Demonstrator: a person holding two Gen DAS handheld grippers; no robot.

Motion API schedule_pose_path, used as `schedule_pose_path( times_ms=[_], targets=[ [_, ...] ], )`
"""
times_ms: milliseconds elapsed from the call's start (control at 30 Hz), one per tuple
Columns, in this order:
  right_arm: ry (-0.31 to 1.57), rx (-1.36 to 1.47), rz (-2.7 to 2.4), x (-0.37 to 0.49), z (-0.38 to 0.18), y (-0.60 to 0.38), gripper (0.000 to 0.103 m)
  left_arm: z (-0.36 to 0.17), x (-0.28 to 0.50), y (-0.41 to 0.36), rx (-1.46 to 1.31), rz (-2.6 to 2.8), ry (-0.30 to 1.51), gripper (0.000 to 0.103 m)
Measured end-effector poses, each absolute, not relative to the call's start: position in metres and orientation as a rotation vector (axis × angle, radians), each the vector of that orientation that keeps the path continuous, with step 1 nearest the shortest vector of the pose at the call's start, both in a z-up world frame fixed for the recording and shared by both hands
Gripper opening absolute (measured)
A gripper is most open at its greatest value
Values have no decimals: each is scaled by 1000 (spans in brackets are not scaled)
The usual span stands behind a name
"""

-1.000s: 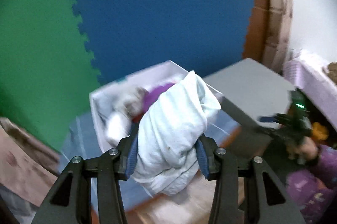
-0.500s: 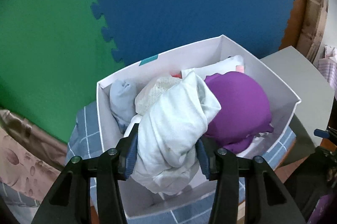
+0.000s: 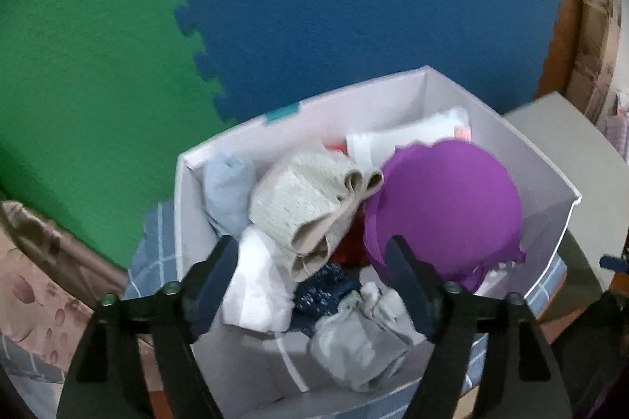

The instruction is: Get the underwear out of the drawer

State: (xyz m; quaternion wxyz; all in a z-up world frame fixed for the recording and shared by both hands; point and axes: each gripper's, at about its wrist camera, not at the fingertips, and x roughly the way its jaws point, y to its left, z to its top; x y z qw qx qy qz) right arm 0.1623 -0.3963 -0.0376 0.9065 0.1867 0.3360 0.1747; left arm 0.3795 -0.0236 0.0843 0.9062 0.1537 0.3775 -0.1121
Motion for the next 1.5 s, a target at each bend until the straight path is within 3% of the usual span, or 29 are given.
schedule_pose_path(
  times_ms=[333, 567, 767, 1033, 1233, 1500],
  targets=[
    [703, 239, 411, 156, -32, -368, 73, 126, 265, 27, 156, -176, 452, 102],
    [868, 59, 675, 160, -32, -279, 73, 71, 188, 76, 242, -63, 519, 102],
    [1040, -166, 797, 177, -66, -159, 73, 16, 158, 121, 205, 86, 616, 102],
    [1153, -429, 706, 202, -119, -58, 74, 19, 147, 165, -55, 114, 572, 102],
    [1102, -683, 649, 197, -153, -7, 75, 14, 145, 184, -150, 147, 575, 102],
    [1159, -814, 567, 218, -204, 12, 75, 14, 147, 175, -92, 231, 578, 102]
  ],
)
